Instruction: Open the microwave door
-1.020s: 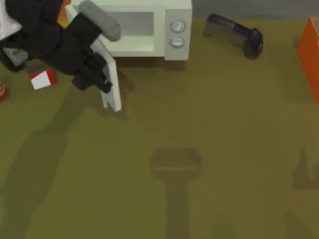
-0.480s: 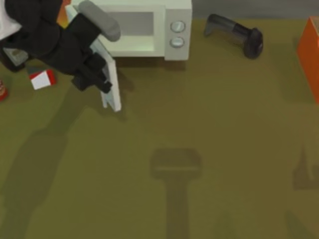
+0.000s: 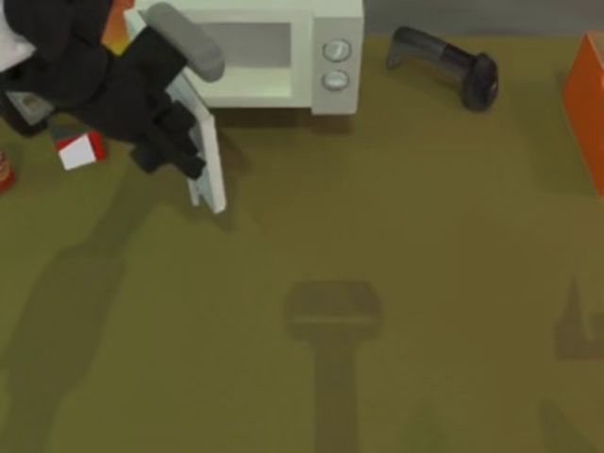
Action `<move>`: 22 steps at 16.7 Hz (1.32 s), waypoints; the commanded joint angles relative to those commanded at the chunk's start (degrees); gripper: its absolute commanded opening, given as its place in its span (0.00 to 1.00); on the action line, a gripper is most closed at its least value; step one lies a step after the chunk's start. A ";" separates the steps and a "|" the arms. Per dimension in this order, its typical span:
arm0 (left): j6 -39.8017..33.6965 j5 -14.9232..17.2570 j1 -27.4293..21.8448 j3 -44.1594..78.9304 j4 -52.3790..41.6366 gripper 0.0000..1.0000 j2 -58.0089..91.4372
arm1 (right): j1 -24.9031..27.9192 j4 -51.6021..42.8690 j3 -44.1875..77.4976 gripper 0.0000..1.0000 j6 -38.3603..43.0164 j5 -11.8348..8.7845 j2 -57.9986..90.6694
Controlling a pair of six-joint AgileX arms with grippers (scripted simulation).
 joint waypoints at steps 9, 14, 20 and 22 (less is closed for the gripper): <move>9.24 3.80 3.74 0.13 -3.00 0.00 -0.48 | 0.00 0.00 0.00 1.00 0.00 0.00 0.00; 9.24 3.80 3.74 0.13 -3.00 0.00 -0.48 | 0.00 0.00 0.00 1.00 0.00 0.00 0.00; 9.24 3.80 3.74 0.13 -3.00 0.00 -0.48 | 0.00 0.00 0.00 1.00 0.00 0.00 0.00; 9.24 3.80 3.74 0.13 -3.00 0.00 -0.48 | 0.00 0.00 0.00 1.00 0.00 0.00 0.00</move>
